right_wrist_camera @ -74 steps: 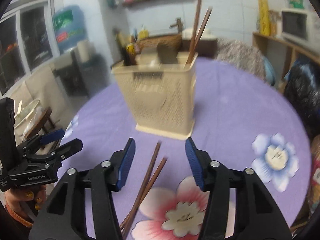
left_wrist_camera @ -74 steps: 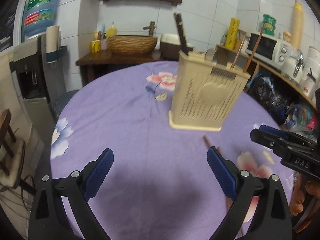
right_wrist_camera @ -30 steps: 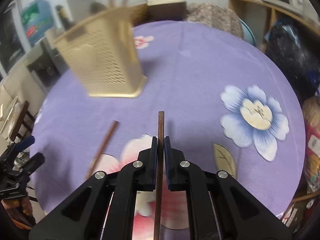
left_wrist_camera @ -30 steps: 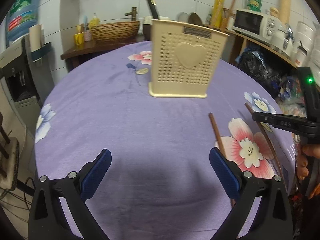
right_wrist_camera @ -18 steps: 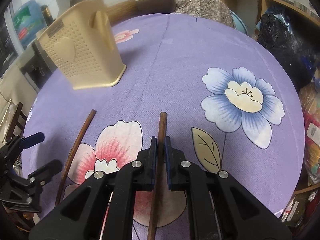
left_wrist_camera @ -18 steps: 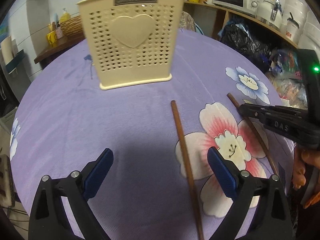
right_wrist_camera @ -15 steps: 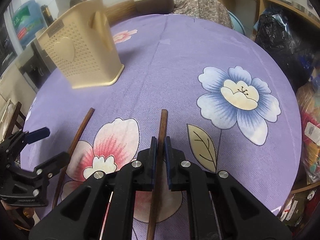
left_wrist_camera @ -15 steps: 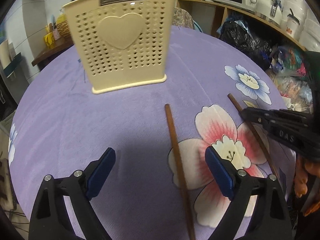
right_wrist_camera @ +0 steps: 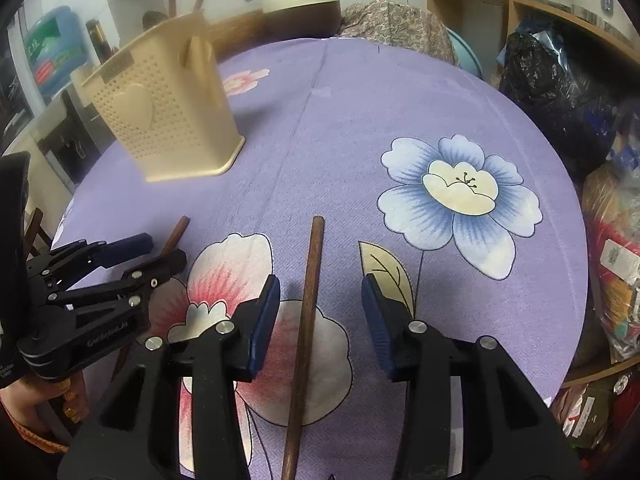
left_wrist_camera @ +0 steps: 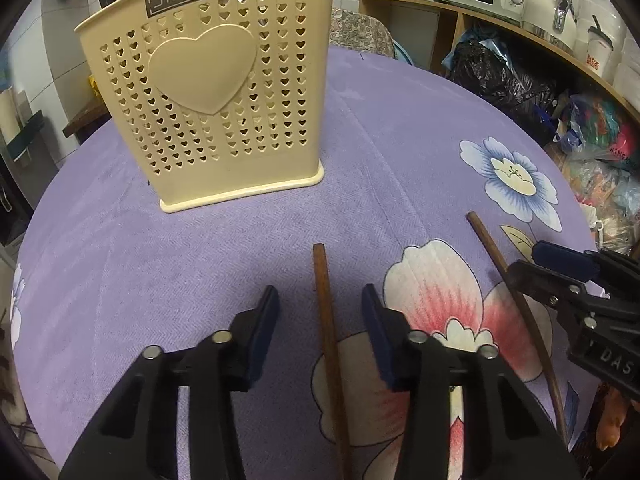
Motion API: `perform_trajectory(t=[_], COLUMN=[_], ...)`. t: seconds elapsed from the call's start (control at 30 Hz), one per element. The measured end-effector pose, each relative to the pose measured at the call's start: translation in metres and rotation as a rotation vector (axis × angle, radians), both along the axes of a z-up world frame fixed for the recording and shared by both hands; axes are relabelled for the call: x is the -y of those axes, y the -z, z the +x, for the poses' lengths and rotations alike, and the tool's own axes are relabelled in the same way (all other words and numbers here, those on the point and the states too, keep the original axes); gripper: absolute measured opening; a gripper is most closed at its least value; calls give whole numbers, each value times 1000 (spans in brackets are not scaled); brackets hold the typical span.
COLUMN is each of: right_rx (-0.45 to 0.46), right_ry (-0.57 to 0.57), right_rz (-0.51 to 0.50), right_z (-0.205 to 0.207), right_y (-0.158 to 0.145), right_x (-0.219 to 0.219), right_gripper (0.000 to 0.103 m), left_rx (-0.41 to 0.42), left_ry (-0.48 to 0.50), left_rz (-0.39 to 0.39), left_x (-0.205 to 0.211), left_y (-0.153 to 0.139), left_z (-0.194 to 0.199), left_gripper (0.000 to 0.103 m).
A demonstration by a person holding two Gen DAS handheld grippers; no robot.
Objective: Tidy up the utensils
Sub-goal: 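Grasp a brown chopstick with the right tool while the left tool grasps another brown chopstick, then carry both brown chopsticks up and insert them into the holder with both tools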
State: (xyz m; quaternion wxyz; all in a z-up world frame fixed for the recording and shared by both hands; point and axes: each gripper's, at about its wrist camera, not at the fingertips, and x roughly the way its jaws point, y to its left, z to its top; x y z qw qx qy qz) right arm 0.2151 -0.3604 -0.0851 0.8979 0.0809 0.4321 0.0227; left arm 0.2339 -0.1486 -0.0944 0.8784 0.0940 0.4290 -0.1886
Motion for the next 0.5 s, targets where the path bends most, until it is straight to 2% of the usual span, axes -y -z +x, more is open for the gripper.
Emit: perform_trajectory(t=[0.07, 0.2, 0.3, 0.4, 0.47, 0.5], right_rx=[-5, -10, -22, -24, -28, -29], right_ry=[-7, -24, -35, -36, -36, -38], right_rz=[-8, -36, -42, -62, -69, -77], right_z=[1, 4, 8, 12, 16, 19], right_y=[0, 2, 5, 6, 6, 6], right_x=[-2, -9, -15, -19, -21, -22], right_gripper=[43, 43, 35, 30, 23, 21], left_rx=[-7, 5, 19, 18, 18, 18], left_ry=[0, -2, 0, -5, -11, -13], left_rz=[-3, 6, 22, 16, 10, 8], left_x=[0, 3, 4, 1, 0, 0], left_y=[0, 0, 1, 1, 1, 0], left_z=[2, 0, -1, 0, 2, 3], left_gripper=[34, 33, 30, 21, 12, 11])
